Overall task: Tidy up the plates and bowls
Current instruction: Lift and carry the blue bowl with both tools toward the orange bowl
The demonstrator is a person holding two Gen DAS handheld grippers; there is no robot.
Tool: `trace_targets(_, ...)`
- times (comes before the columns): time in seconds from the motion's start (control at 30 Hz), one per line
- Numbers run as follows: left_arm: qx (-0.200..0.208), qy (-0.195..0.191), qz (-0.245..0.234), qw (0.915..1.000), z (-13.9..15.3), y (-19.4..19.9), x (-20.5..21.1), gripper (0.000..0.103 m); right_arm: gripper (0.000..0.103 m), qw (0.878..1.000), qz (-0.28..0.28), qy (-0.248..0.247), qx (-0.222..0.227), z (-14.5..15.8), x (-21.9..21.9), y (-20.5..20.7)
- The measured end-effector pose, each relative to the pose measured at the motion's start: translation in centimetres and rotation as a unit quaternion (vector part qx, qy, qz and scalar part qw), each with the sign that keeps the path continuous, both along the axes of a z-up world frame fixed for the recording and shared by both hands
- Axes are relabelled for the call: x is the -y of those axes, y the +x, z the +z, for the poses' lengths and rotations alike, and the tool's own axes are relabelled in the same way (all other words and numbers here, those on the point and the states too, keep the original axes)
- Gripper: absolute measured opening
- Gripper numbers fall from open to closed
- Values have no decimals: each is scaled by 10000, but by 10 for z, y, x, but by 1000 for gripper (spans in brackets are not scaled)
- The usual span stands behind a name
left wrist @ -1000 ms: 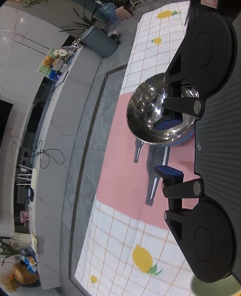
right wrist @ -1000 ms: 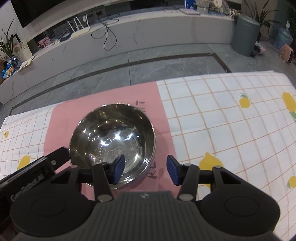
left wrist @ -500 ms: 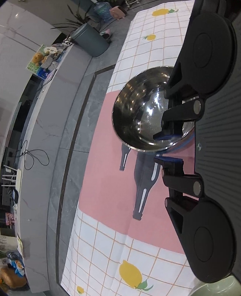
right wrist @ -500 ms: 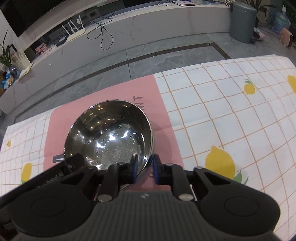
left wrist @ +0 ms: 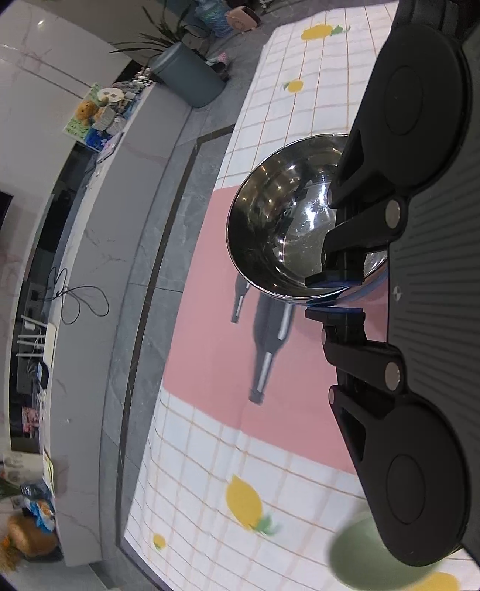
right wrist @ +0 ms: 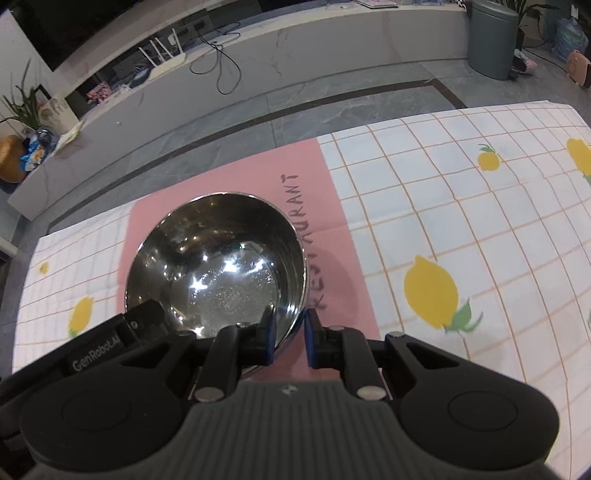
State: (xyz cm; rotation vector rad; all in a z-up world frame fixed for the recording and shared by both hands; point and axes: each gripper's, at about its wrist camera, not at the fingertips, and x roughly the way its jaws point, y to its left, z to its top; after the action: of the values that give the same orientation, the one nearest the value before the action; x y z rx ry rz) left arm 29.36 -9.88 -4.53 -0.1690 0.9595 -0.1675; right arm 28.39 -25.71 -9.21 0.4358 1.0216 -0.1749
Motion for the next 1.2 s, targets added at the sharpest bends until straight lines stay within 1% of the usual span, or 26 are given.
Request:
trace_targets(0.17,128,-86,90,9998,21,-38,-13,10,14,9996,138,46,242,23,-8,-43)
trace_targets(0.33,255,-114,175,9995,44,-78,-22,10,14,9985,230,328,369,40,-10,-88)
trace_targets(0.4,318,-110,179,9993,52,-94,-24,10,14,9980,288,320,467,47,-13,-107)
trace_targets(0.5,441,-220,192,9986,64,-118,-27,10,14,9966,341,234,717,62,-16,-137)
trace_targets(0.63,579,-358,207,9975,74,-148,-27,10,14,9949,335,353,886,74,-10,-173)
trace_targets(0.77,577,-463,133,9972,77,-174,-21,11,14,9943,335,493,882,76,0,-204)
trace_targets(0.9,549,-458,-84,9974,78,-197,-9,11,14,9944,325,335,946,78,9,-233)
trace_targets(1.0,520,-462,-231,9973,77,-212,0,11,14,9947,300,327,925,78,20,-250)
trace_targets(1.2,172,-683,-471,9964,64,-228,13,12,14,9956,207,274,876,76,46,-278)
